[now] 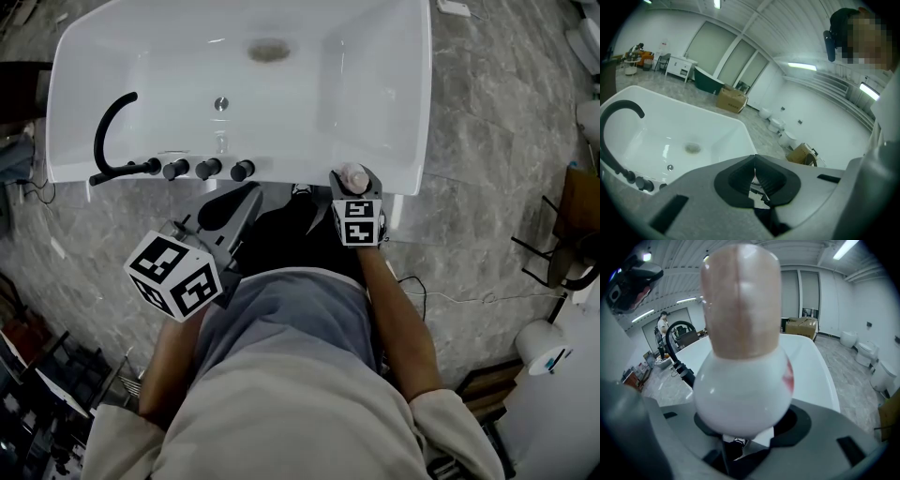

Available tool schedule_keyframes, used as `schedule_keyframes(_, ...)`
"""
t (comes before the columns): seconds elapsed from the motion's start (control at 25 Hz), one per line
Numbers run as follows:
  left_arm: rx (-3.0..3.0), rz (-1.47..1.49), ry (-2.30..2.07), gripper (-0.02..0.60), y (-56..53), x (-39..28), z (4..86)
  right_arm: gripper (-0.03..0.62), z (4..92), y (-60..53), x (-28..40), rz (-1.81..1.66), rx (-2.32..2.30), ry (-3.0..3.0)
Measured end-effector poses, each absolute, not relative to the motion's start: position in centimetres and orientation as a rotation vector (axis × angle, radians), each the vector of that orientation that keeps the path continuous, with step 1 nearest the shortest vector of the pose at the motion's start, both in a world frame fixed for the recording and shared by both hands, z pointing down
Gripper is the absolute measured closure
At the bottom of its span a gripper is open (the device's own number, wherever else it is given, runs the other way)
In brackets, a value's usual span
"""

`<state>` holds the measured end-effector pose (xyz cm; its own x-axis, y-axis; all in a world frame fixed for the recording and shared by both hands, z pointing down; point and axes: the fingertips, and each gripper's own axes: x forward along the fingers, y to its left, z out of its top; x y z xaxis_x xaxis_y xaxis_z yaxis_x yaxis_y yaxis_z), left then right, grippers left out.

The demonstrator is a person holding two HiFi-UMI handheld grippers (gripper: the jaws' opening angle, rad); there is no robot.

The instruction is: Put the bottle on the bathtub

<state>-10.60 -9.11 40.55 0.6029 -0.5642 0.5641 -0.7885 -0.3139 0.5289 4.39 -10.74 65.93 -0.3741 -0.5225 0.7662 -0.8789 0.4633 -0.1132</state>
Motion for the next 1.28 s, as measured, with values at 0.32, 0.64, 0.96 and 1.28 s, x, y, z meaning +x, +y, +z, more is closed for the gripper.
schedule_keyframes(0.32, 2.015, 0.343, -1.061, 0.574, -8.5, -10.7, 40.6, 0.368, 66.0, -10.7, 4.1, 0.667, 1.185, -2.042)
schedule_keyframes(0.64, 2.026, 0.327, -1.038, 0.573, -8.4, -10.1, 40.2, 0.367, 66.4, -9.4, 4.3, 0.737, 1.163, -2.020)
schedule_keyframes(0.96, 2.040, 0.329, -1.021, 0.572, -8.2, -9.9, 40.3, 0.360, 66.1, -8.6, 4.4, 0.783, 1.175, -2.021)
schedule_keyframes(1.28, 2.052, 0.324, -1.000, 0.574, -7.8, -8.9, 40.2, 0.359, 64.5, -8.4, 4.7, 0.828, 1.194, -2.062)
